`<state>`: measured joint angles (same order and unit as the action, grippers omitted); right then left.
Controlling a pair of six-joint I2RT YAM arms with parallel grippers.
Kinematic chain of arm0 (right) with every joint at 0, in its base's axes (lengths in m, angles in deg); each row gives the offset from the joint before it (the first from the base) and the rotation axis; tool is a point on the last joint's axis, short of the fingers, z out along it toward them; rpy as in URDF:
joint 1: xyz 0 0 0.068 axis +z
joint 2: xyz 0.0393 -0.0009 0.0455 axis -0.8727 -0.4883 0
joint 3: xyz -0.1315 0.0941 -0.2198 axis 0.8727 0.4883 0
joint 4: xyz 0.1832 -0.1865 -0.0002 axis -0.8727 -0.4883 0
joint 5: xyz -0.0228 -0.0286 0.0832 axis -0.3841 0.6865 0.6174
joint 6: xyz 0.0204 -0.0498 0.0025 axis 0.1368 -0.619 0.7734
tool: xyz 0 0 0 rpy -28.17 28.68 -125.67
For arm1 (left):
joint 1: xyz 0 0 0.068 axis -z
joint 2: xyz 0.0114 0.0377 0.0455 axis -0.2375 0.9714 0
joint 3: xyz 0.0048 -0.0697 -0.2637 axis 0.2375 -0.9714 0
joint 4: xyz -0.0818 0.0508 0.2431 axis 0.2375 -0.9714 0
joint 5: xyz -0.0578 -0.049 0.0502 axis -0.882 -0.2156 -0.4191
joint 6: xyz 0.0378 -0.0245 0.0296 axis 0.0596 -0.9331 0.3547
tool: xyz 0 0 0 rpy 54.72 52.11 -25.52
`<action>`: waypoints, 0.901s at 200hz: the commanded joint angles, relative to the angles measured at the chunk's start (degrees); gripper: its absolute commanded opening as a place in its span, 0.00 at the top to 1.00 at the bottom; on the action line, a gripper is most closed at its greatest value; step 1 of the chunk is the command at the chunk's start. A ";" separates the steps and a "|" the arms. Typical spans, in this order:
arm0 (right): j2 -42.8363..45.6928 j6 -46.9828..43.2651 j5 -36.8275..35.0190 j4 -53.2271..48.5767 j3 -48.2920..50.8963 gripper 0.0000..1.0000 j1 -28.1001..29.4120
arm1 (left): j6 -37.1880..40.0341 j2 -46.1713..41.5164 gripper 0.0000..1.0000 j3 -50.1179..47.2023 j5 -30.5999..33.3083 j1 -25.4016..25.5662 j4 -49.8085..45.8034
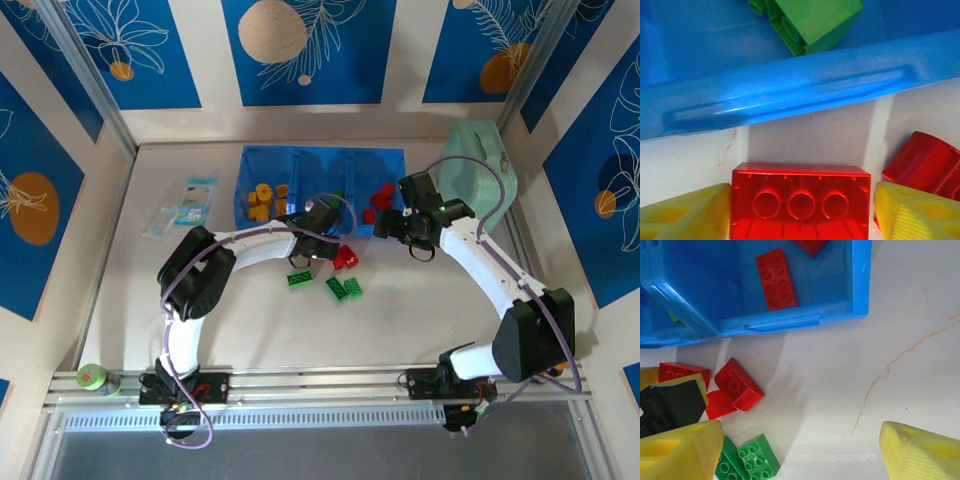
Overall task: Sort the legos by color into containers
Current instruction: Pick up the lego from the center of the table.
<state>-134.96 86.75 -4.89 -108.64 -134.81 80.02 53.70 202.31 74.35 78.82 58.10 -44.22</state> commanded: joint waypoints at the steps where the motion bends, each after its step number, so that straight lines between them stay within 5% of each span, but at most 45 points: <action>1: 1.52 0.82 1.53 0.33 1.27 0.18 -0.35 | 1.93 1.85 0.30 0.54 0.02 -0.32 -2.00; 127: 2.66 0.21 1.70 -0.61 0.70 0.18 -1.09 | 3.78 5.68 0.25 6.75 1.76 -0.27 -8.16; 180: 3.38 0.36 1.85 -0.55 1.42 0.18 -1.14 | 4.05 2.80 0.43 6.43 1.63 0.09 -8.69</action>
<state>-133.48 86.95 -4.19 -108.54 -133.95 79.12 56.89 206.79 79.99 79.69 58.10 -50.10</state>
